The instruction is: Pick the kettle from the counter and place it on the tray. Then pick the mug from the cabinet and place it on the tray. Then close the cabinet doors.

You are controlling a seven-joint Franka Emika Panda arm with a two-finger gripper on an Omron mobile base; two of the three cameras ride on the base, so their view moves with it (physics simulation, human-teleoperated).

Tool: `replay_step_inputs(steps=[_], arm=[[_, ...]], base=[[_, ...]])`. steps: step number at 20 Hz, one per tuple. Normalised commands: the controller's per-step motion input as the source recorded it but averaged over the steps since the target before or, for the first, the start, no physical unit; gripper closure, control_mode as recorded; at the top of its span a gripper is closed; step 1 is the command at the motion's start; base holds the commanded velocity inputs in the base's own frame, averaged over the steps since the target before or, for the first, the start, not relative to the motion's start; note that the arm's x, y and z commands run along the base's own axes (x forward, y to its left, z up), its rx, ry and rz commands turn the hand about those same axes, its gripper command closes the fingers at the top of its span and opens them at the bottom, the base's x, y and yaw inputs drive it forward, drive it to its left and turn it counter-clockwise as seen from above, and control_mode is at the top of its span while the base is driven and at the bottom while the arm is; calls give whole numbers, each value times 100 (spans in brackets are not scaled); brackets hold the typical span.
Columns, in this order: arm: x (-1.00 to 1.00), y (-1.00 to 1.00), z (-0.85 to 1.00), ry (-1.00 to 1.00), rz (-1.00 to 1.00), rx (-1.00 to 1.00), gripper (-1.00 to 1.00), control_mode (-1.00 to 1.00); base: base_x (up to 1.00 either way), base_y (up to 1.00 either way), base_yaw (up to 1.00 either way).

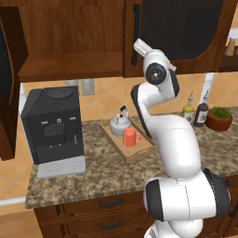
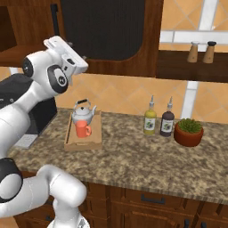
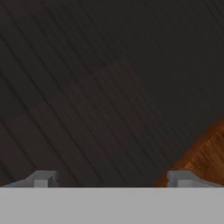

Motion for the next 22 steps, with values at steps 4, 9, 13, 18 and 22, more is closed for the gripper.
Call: replay_step_inputs(steps=[4,9,13,18,22], arm=[[36,-12,-14,0,-11,-13,-100,-100],[3,-5,-2,0,-5,-3,-100,-100],[-40,9,23,-2,0,0,-100,-100],[-64,2,26,-1,0,1,-100,-100],[-91,1,10,0,0,0,-100,-100]], base=[[0,0,0],[0,0,0],[0,0,0],[0,0,0],[0,0,0]])
